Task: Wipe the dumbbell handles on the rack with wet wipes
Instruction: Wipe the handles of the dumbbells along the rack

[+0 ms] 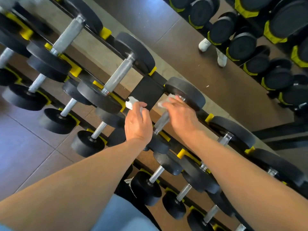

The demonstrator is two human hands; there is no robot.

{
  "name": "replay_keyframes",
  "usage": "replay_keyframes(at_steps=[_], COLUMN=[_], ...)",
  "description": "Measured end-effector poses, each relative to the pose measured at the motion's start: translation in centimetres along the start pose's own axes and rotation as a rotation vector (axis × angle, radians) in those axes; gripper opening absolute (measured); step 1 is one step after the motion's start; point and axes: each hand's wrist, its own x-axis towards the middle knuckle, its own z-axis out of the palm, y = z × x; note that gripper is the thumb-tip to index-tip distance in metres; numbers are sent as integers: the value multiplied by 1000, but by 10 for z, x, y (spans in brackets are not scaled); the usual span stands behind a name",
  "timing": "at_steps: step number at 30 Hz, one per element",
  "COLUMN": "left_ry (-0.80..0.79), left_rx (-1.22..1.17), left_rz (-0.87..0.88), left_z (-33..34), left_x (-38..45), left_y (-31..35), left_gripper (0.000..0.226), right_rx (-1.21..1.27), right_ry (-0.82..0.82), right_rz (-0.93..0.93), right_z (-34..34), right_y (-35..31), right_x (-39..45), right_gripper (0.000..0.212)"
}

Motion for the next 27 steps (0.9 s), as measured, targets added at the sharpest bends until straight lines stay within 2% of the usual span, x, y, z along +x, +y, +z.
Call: replay_keyframes(at_steps=[2, 4, 5, 7, 9, 11, 12, 15, 16, 18, 19, 20, 21, 22, 23, 24, 27], left_ry=[23, 58, 64, 54, 47, 41, 33, 16, 8, -5, -5, -1, 1, -5, -15, -17, -23], left_rx=[-8, -33, -45, -64, -92, -105, -104, -114, -114, -113, -118, -122, -123, -120, -115, -114, -124], left_rz=[-7, -15, -11, 5, 10, 5, 2, -9, -13, -14, -16, -16, -13, -7, -3, -1, 12], left_z=[0, -1, -2, -4, -6, -7, -7, -9, -10, -9, -9, -10, -10, -9, -8, -8, -10], left_x=[0, -1, -2, -3, -3, -3, -2, -4, -4, -4, -4, -4, -4, -3, -3, -5, -4], left_y=[0, 1, 2, 3, 2, 4, 5, 4, 4, 5, 5, 6, 5, 5, 3, 2, 4], left_gripper=[35, 32, 32, 34, 36, 38, 38, 39, 39, 40, 42, 42, 42, 41, 40, 40, 46], right_rx=[2, 149, 227, 208, -27, -177, -175, 172, 294, 341, 265, 132, -8, -133, -192, -192, -58], right_ry=[-209, -412, -438, -286, -125, -205, -299, -513, -501, -255, -109, -50, -96, -215, -340, -424, -476], right_rz=[-13, -63, -20, 77, 58, 29, 51, 187, 248, 347, 318, 218, 60, -66, -90, -41, 68], right_z=[-1, -13, -19, -25, -25, -15, -9, -17, -23, -31, -33, -35, -33, -33, -31, -31, -22], right_y=[-15, -36, -41, -32, -13, -14, -21, -55, -60, -51, -41, -32, -23, -16, -10, -9, -30], right_x=[-12, -22, -16, 3, 19, 16, 8, -10, -5, 11, 19, 26, 30, 32, 30, 25, 5], right_gripper=[23, 16, 15, 23, 32, 33, 29, 12, 15, 23, 27, 31, 35, 39, 41, 41, 28])
